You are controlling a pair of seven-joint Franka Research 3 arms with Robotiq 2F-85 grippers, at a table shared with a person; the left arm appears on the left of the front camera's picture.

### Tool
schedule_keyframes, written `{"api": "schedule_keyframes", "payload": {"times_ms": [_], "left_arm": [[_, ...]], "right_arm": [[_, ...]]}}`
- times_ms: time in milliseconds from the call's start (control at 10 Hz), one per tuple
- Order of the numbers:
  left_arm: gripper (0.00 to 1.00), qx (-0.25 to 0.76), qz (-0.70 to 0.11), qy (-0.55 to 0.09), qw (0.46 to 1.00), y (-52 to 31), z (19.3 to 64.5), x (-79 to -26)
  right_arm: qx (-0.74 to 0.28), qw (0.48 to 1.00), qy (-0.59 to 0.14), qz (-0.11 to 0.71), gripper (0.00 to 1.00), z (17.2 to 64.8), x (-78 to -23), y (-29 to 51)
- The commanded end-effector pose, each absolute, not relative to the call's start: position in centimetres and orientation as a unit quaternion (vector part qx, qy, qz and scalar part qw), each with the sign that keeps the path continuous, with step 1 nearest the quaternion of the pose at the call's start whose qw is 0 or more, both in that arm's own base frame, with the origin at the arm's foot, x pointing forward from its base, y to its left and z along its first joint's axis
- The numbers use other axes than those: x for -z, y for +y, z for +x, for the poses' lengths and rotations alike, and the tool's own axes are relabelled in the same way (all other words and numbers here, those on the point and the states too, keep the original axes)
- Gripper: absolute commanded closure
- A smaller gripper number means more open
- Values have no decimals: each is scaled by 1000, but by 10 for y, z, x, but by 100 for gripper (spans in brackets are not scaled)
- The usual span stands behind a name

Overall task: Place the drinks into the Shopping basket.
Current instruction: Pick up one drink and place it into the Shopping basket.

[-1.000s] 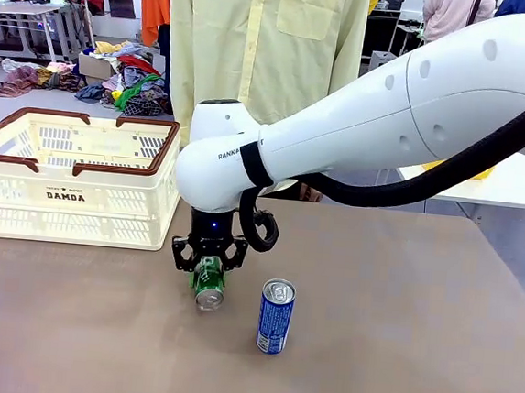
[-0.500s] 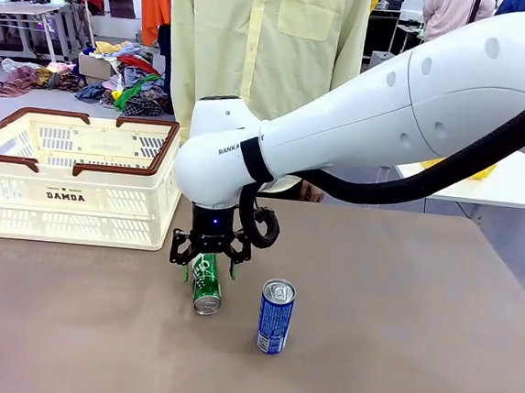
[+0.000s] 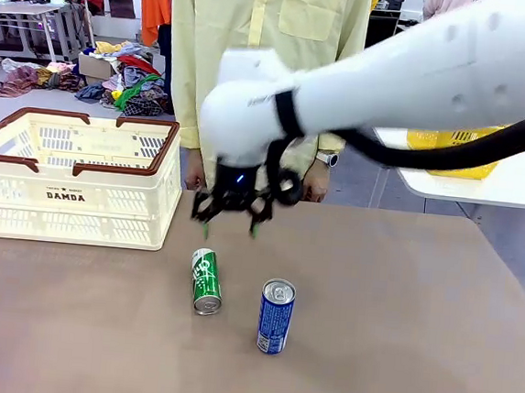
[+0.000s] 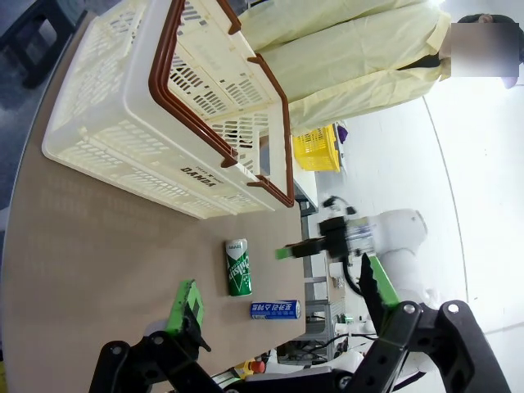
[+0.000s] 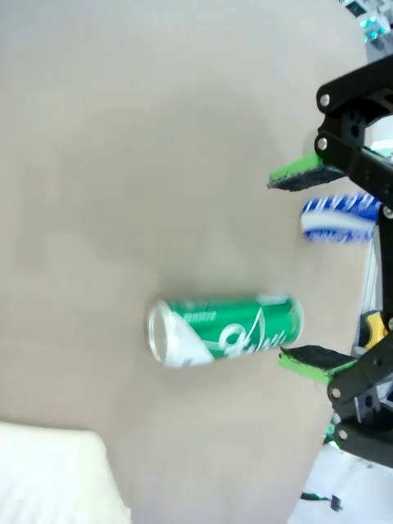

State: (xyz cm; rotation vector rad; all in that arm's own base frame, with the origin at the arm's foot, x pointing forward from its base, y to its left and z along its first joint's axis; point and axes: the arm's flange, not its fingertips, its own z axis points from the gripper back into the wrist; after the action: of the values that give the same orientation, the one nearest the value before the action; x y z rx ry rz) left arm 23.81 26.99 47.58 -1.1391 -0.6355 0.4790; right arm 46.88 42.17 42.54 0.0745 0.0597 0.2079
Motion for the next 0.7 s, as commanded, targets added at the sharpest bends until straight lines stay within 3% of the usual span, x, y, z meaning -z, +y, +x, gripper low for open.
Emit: {"api": "schedule_keyframes", "payload": {"times_ms": [0, 100, 200, 400, 600], "left_arm": [[0, -212, -530, -302, 763, 271, 238, -476], [0, -212, -530, -302, 763, 271, 238, -476], [0, -212, -530, -302, 763, 271, 238, -476], [0, -212, -530, -302, 763, 271, 238, -476], [0, -212, -530, -302, 763, 271, 238, -476]], "right_arm": [[-140, 985, 55, 84, 0, 477, -482, 310], [-131, 977, 83, 145, 0, 482, -508, 236], [-152, 947, 85, 270, 0, 483, -524, 166], [-150, 873, 39, 462, 0, 462, -527, 40], [-38, 845, 7, 534, 0, 424, -502, -55]]}}
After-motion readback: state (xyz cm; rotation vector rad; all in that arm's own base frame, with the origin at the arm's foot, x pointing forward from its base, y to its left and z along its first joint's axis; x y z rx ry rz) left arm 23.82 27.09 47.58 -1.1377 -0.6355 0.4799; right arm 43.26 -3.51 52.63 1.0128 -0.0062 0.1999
